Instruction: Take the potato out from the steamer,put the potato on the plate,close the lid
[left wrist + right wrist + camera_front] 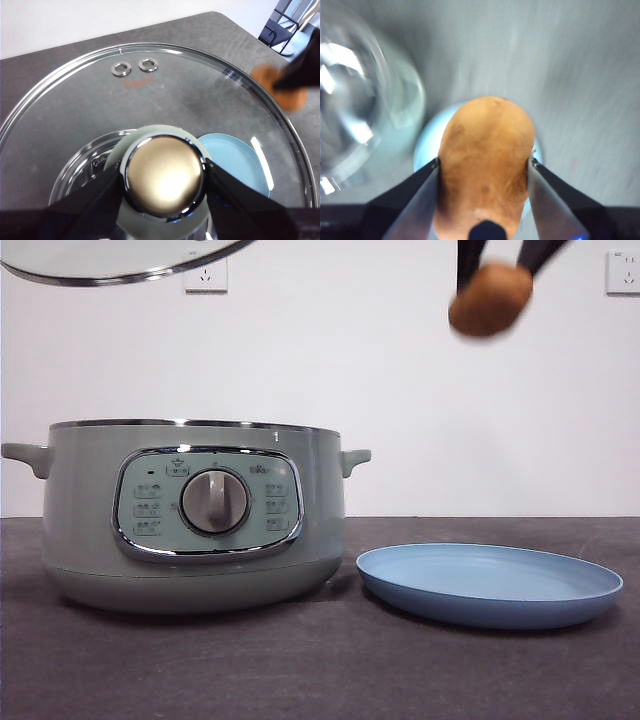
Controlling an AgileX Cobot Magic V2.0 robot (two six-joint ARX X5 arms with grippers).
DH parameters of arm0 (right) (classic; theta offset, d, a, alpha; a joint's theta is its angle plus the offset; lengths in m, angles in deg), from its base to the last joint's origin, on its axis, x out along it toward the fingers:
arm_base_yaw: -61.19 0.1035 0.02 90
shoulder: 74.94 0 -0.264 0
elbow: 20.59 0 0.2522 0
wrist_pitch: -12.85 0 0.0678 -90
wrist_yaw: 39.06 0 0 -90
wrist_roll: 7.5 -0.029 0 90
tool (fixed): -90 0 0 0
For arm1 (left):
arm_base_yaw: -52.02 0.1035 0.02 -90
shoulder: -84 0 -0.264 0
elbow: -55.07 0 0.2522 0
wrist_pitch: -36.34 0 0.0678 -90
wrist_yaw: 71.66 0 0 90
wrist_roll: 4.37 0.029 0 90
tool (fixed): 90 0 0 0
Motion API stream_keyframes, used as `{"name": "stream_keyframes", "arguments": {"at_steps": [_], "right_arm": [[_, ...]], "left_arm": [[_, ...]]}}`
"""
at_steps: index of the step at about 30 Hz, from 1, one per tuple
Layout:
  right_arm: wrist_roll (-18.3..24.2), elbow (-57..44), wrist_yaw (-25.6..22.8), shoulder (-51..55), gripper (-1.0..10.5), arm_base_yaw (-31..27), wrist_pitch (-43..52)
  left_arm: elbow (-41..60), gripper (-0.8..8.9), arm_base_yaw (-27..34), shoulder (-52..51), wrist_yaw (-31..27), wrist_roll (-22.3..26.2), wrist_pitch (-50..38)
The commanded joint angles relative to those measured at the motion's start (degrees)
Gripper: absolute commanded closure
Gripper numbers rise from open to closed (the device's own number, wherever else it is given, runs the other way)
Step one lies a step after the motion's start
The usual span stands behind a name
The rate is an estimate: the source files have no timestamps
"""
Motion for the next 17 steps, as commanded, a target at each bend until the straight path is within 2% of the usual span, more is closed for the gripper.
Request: {"name": "stream_keyframes", "arguments": {"at_steps": [1, 17], "right_arm": [[0.33, -8.48, 0.09, -0.61, 9.6, 1.25, 1.20], [-0.98, -42.64, 0.07, -0.63, 9.6, 2.82, 32.33]], "left_arm": [[-0.59, 8.22, -0.90, 0.24, 0.83, -0.61, -2.82], [-0.59, 8.22, -1.64, 0.63, 0.77, -0.61, -2.97]]}}
